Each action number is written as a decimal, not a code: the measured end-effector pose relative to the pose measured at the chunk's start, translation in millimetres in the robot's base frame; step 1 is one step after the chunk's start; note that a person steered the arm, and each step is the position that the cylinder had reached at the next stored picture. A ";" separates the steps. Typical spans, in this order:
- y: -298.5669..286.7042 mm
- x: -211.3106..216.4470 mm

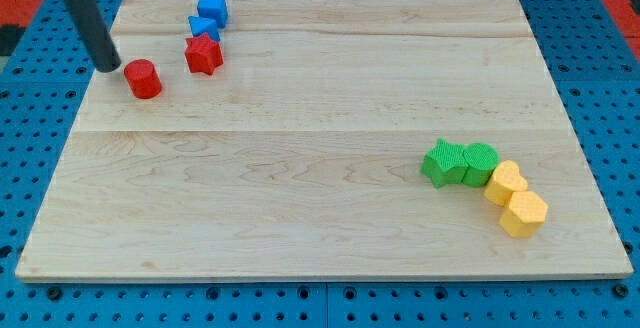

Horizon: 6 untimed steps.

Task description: Point your arm towards green star

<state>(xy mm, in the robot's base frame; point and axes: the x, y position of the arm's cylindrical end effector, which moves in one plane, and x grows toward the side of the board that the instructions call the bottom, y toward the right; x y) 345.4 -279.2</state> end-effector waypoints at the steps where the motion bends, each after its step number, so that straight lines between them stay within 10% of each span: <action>1: 24.1 13.4; 6: 55.3 80.4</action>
<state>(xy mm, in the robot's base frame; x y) 425.8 -223.9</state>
